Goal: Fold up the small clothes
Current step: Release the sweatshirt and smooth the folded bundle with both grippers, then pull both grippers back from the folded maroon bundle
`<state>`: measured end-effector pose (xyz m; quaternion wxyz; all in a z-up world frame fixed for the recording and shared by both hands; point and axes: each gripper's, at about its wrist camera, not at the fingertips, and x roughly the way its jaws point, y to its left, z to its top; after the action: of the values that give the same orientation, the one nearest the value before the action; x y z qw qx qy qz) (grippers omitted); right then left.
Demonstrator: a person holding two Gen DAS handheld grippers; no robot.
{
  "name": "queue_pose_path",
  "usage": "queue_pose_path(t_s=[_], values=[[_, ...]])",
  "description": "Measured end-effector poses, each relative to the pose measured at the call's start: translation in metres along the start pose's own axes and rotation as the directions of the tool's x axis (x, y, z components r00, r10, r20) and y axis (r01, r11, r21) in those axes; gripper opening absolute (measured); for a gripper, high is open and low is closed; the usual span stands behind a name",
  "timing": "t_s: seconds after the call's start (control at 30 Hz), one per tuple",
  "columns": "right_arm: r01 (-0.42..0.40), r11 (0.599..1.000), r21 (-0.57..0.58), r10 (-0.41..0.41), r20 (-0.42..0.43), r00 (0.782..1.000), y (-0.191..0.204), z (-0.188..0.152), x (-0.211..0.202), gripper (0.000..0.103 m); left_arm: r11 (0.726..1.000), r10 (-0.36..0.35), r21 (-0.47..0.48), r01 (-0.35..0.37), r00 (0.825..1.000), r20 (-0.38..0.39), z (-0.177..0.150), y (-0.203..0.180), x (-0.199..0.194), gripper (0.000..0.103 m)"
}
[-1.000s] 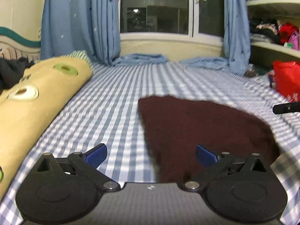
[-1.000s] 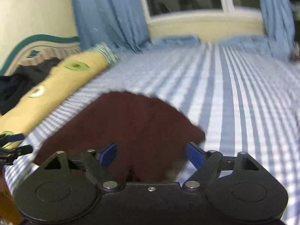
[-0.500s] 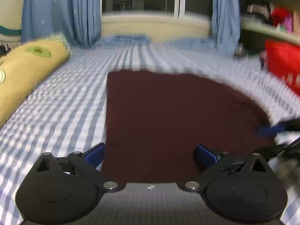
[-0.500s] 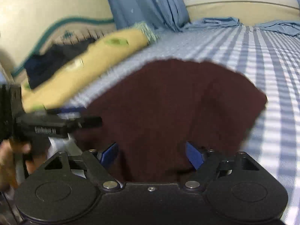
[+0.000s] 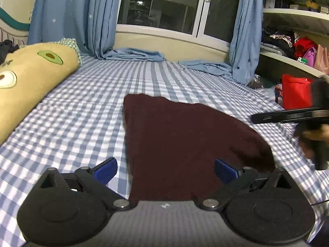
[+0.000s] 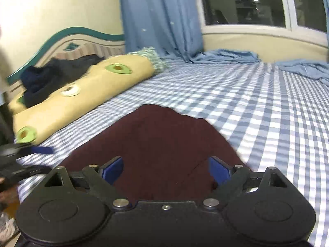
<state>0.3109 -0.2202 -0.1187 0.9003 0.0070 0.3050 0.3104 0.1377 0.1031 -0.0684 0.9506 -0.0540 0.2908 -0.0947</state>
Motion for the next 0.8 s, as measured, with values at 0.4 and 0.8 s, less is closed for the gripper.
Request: queue_pose_path(t_s=[0.4,0.8], values=[[0.08,0.996,0.046,-0.076,-0.091,0.993,0.002,-0.028,0.021,0.094,0.997,0.072,-0.035,-0.071,0.996,0.042,0.006,-0.021,-0.053,0.102],[0.139,0.99,0.036,-0.142,0.1,0.985,0.098,-0.053,-0.168,0.102,0.99,0.138,0.016,-0.138,0.99,0.015,0.0,-0.057,-0.089,0.102]])
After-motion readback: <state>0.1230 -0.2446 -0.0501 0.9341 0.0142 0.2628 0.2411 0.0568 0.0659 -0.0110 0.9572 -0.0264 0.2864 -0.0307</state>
